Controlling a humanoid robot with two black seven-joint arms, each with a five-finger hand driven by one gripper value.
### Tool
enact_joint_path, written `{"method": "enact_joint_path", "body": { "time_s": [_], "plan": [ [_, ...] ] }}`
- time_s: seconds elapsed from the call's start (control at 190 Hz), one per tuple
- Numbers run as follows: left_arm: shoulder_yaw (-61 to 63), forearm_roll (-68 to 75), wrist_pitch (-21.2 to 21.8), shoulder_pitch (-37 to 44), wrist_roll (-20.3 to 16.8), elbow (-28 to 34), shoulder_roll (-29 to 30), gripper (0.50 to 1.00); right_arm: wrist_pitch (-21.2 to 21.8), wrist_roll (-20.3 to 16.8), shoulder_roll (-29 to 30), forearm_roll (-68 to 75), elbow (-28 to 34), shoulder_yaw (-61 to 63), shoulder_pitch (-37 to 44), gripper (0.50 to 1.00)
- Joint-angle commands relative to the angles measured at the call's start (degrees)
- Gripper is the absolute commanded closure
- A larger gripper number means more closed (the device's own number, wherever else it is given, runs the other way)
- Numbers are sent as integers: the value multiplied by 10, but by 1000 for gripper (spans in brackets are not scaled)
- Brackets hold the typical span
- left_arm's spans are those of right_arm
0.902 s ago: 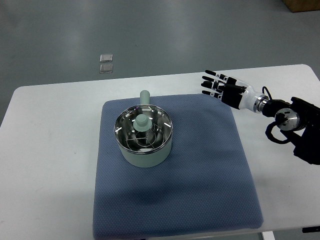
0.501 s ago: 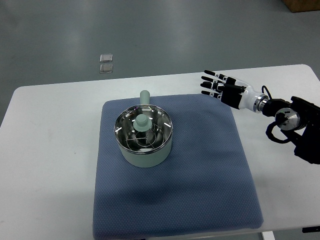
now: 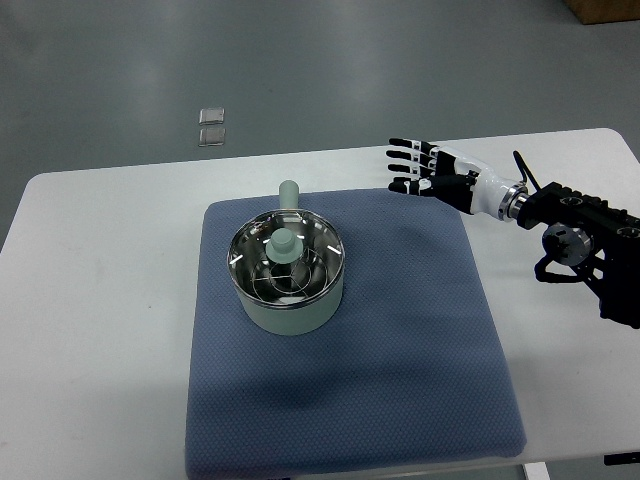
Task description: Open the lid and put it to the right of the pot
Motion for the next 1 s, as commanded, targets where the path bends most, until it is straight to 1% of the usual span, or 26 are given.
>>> {"method": "enact_joint_path", "body": {
  "time_s": [0.0, 0.053, 0.058, 0.069, 0.121, 0.174, 0.179, 0.232, 0.38, 0.438, 0.596, 0.696, 0.834, 0.997],
  "plan": [
    [1, 0, 0, 0, 0, 0, 0, 500, -3, 21, -35, -90, 42, 5, 4, 566],
    [1, 0, 0, 0, 0, 0, 0, 500, -3, 22, -35, -90, 42, 5, 4, 566],
    [1, 0, 0, 0, -1, 0, 0, 500, -3, 32, -45, -120, 57, 4, 22, 566],
    [1, 0, 0, 0, 0, 0, 0, 500, -3, 33, -47, -127, 60, 3, 26, 566],
    [1, 0, 0, 0, -1, 0, 0, 500, -1, 34, -56, -154, 73, 2, 39, 566],
    [1, 0, 0, 0, -1, 0, 0, 500, -1, 34, -56, -154, 73, 2, 39, 566],
    [1, 0, 0, 0, -1, 0, 0, 500, 1, 36, -68, -188, 89, 1, 49, 566],
    [1, 0, 0, 0, 0, 0, 0, 500, 2, 36, -76, -231, 107, 1, 62, 568],
    [1, 0, 0, 0, 0, 0, 0, 500, 0, 36, -78, -341, 164, 2, 89, 568],
    [1, 0, 0, 0, 0, 0, 0, 500, 0, 35, -77, -377, 177, 0, 101, 568],
    [1, 0, 0, 0, -1, 0, 0, 500, 3, 34, -62, -485, 193, -4, 136, 568],
    [1, 0, 0, 0, 0, 0, 0, 500, 5, 34, -43, -534, 216, -34, 171, 568],
    [1, 0, 0, 0, 0, 0, 0, 500, 6, 34, -23, -560, 224, -86, 228, 568],
    [1, 0, 0, 0, 0, 0, 0, 500, 19, 35, 36, -571, 226, -161, 292, 568]
  ]
}}
